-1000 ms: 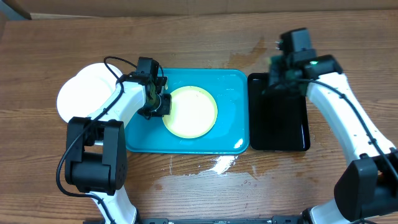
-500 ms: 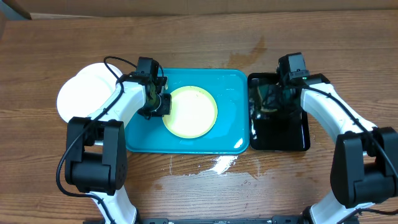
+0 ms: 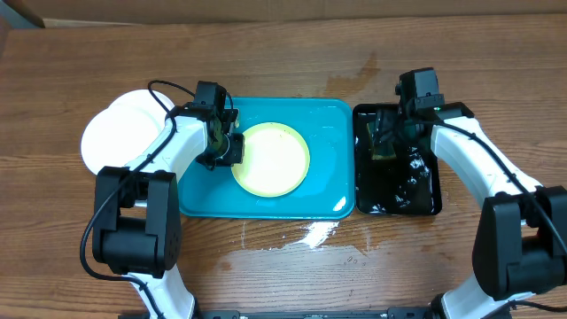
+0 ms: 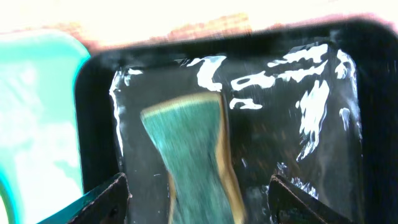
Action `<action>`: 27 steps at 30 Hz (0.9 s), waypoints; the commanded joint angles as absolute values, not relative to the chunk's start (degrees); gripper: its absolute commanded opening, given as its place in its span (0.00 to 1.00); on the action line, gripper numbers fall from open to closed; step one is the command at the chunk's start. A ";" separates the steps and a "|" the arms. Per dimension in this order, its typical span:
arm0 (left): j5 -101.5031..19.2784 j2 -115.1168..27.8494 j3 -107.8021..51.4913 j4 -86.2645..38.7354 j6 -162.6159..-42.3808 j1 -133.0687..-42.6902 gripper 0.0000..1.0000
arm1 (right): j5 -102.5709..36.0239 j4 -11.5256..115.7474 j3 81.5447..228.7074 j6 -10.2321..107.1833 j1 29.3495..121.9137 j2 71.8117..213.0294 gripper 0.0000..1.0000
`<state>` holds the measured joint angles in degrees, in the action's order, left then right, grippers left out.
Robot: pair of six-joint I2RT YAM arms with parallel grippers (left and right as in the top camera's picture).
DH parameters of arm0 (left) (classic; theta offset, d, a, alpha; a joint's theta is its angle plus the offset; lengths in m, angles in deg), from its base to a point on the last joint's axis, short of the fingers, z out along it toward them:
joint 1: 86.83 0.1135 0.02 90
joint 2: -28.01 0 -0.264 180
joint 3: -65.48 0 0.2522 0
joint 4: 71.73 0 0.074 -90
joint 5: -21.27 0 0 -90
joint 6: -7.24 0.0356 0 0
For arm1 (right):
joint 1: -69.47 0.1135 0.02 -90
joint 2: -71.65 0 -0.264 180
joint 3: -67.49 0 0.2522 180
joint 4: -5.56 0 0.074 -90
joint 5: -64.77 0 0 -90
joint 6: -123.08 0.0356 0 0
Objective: Clean dirty plates on tray and stack at the side
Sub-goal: 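Carry the sponge right into the black tray with the right gripper, then dip and rinse the sponge in the black tray's water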
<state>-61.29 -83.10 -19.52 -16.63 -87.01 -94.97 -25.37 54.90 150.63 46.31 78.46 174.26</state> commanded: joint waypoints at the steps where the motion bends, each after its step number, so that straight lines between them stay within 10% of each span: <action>1: -64.67 -84.39 -18.12 -15.80 -85.81 -94.78 0.04 | -27.60 52.23 148.95 46.18 78.46 176.62 0.70; 11: -64.67 -84.39 -18.12 -15.80 -85.09 -94.78 0.04 | -27.21 47.86 147.95 46.16 78.48 179.37 0.55; 19: -60.11 -84.39 -18.12 -16.21 -75.12 -94.78 0.04 | -18.31 49.74 147.95 46.18 78.44 179.37 0.07; 22: -55.65 -84.39 -18.12 -16.19 -68.39 -94.78 0.07 | -16.24 51.42 147.95 46.18 78.40 179.37 0.11; 27: -55.14 -84.39 -18.21 -16.26 -66.88 -94.78 0.27 | -16.35 52.93 148.49 46.18 78.40 179.35 0.47</action>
<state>-56.67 -83.25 -19.02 -16.26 -71.14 -94.97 -18.57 52.34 148.19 46.68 78.51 179.52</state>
